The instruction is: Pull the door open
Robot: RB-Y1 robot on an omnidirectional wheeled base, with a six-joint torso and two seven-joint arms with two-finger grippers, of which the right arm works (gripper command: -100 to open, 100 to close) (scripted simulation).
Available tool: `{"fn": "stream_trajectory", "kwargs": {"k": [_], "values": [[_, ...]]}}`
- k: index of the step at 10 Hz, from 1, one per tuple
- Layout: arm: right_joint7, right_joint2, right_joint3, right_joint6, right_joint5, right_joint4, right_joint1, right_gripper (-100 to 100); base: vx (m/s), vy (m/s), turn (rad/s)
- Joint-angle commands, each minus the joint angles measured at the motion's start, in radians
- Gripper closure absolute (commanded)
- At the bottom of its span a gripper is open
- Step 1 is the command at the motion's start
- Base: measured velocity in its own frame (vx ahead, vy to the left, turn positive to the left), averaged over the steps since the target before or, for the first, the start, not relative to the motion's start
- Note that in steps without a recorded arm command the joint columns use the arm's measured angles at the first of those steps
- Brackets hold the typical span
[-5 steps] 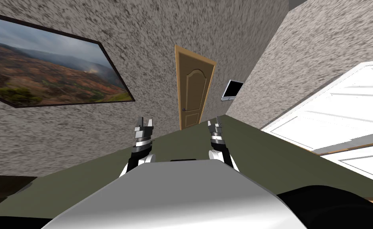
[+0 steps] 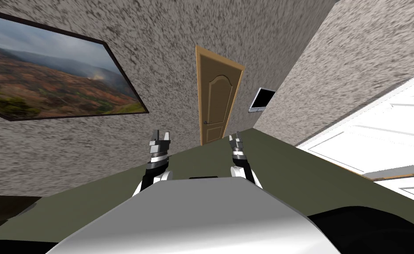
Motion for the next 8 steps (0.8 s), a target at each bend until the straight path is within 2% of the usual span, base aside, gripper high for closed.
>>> {"fn": "stream_trajectory", "kwargs": {"k": [1,8], "values": [[-0.009,-0.011,-0.005,-0.006,0.004,0.031,-0.016,-100,0.096,0.028,0.032],[-0.047,-0.057,-0.014,-0.062,0.036,0.204,-0.080,-100,0.096,0.019,0.044]]}}
